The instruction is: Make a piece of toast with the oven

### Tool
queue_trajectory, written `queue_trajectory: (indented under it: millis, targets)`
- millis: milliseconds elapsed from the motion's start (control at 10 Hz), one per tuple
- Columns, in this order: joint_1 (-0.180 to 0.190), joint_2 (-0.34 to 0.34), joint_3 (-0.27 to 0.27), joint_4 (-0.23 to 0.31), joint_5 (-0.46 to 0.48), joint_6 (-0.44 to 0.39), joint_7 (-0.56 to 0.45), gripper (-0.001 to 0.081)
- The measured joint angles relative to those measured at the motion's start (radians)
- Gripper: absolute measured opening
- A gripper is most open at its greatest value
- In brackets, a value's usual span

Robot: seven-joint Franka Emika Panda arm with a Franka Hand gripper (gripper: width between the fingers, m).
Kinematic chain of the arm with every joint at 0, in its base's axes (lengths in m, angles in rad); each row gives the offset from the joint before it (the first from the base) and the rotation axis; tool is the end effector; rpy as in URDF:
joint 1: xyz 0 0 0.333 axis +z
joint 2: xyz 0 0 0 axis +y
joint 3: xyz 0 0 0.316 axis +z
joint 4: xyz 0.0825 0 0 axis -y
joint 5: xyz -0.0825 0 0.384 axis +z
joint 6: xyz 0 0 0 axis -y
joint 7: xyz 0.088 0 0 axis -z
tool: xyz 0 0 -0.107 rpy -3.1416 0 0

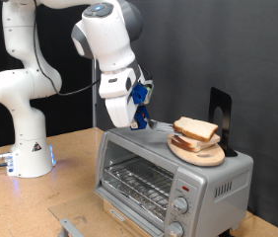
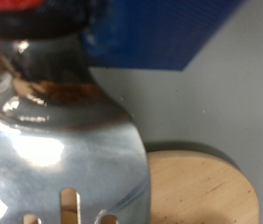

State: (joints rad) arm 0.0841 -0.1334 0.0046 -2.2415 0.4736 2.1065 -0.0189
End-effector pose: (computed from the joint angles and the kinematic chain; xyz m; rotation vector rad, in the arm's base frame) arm 0.4985 0.0659 0.4288 -2.7299 0.1885 0.0217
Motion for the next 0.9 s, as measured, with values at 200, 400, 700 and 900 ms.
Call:
queue_trajectory:
  millis: [200,400,700,900]
  targets:
    - [0.000,0.008,0.009,0.015,-0.002,-0.009,0.006,0.0450]
    - [0.000,0.013,0.017,0.026,-0.006,-0.016,0.012,0.0450]
    - [0.001,0.032,0.032,0.049,-0.009,-0.016,0.022,0.0448]
    - [0.003,0.047,0.044,0.068,-0.012,-0.016,0.036,0.0448]
